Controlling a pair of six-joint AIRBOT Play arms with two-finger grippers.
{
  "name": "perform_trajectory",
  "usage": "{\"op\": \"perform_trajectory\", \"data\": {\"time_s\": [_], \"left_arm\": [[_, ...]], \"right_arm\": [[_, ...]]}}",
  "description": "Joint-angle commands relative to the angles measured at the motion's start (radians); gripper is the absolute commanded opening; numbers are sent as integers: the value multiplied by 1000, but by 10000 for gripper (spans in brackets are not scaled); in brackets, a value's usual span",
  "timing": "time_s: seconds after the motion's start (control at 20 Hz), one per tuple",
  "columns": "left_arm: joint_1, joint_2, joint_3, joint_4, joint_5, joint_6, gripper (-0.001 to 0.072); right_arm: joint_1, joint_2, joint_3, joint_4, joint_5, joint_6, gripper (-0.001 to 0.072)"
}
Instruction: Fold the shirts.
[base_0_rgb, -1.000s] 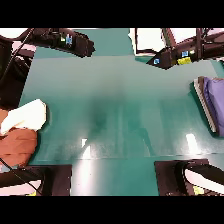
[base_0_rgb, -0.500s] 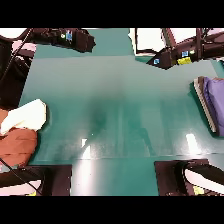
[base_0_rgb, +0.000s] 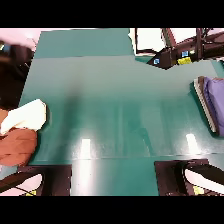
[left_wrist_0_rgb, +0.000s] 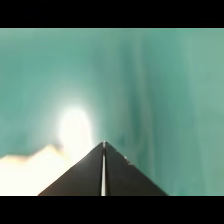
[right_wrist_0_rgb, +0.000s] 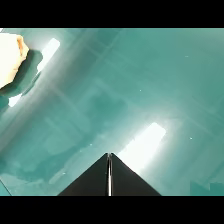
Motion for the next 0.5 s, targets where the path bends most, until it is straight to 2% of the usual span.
{"op": "perform_trajectory", "data": {"time_s": [0.0, 0.05, 0.1, 0.15, 0.2, 0.25, 0.45], "left_arm": [[201, 83, -285, 31, -58, 53, 24], [238, 83, -370, 33, -49, 54, 26], [269, 83, -461, 34, -24, 56, 127], [290, 83, -539, 36, 14, 54, 480], [305, 83, -613, 42, 65, 52, 707], [315, 83, -668, 45, 110, 51, 663], [315, 83, -775, 75, 236, 41, 664]], "right_arm": [[0, 0, 1, 0, -1, 0, 18], [0, 0, 1, 0, -1, 0, 18], [0, 0, 1, 0, 0, 0, 18], [0, 0, 1, 0, -1, 0, 18], [0, -1, 1, 0, -1, 0, 18], [0, -4, 1, 0, -1, 0, 18], [0, -18, 1, 2, -1, 0, 18]]}}
